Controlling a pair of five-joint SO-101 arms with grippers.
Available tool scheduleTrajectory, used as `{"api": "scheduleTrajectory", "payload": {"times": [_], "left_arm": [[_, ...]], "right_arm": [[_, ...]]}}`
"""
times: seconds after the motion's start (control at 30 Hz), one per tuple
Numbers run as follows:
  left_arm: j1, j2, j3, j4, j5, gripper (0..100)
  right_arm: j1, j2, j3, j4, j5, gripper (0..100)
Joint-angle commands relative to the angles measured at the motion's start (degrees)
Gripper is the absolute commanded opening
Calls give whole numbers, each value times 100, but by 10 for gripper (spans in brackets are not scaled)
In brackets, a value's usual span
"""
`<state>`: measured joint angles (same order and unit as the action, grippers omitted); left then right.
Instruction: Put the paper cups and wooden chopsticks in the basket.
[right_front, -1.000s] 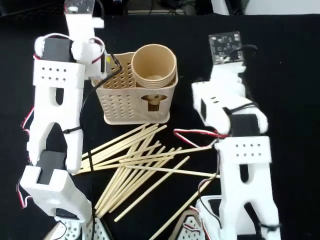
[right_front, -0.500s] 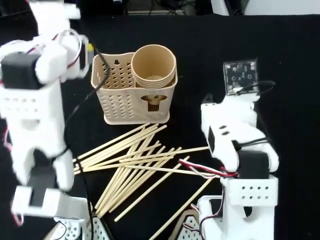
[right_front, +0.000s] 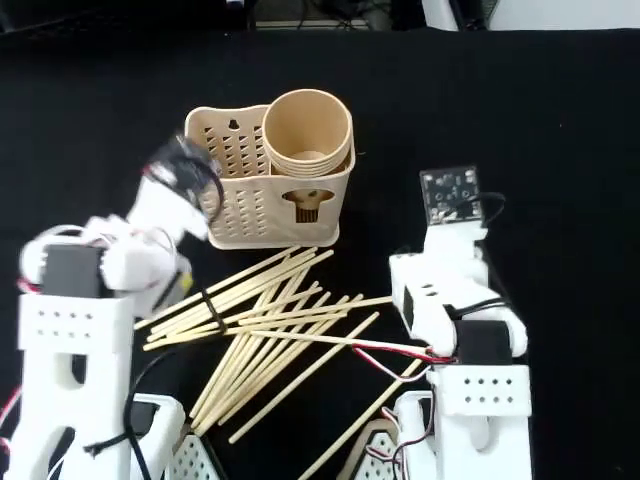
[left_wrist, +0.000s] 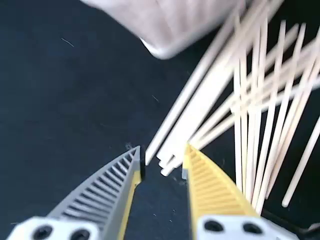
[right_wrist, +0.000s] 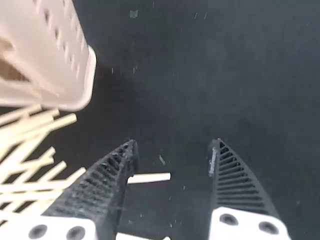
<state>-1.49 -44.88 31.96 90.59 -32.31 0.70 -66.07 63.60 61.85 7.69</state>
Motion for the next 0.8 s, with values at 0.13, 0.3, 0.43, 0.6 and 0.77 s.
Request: {"api": "scheduleTrajectory", "payload": {"times": [0.13, 0.3, 0.43, 0.6, 0.77], "left_arm": [[-40, -88, 1851, -1582, 369, 152], [-40, -105, 2431, -2391, 1125, 152], [-40, -97, 2589, -2690, 1565, 152], [-488, -88, 2615, -2681, 1934, 152], [-1464, -79, 2580, -2725, 1996, 152]], "right_arm": [[35, 716, -110, 510, 1934, 240], [26, 1358, -778, 1521, 4141, 240], [-255, 1727, -778, 1793, 5363, 240], [-967, 2211, -444, 1749, 5785, 240], [-1987, 3020, -40, 1204, 5670, 240]]}}
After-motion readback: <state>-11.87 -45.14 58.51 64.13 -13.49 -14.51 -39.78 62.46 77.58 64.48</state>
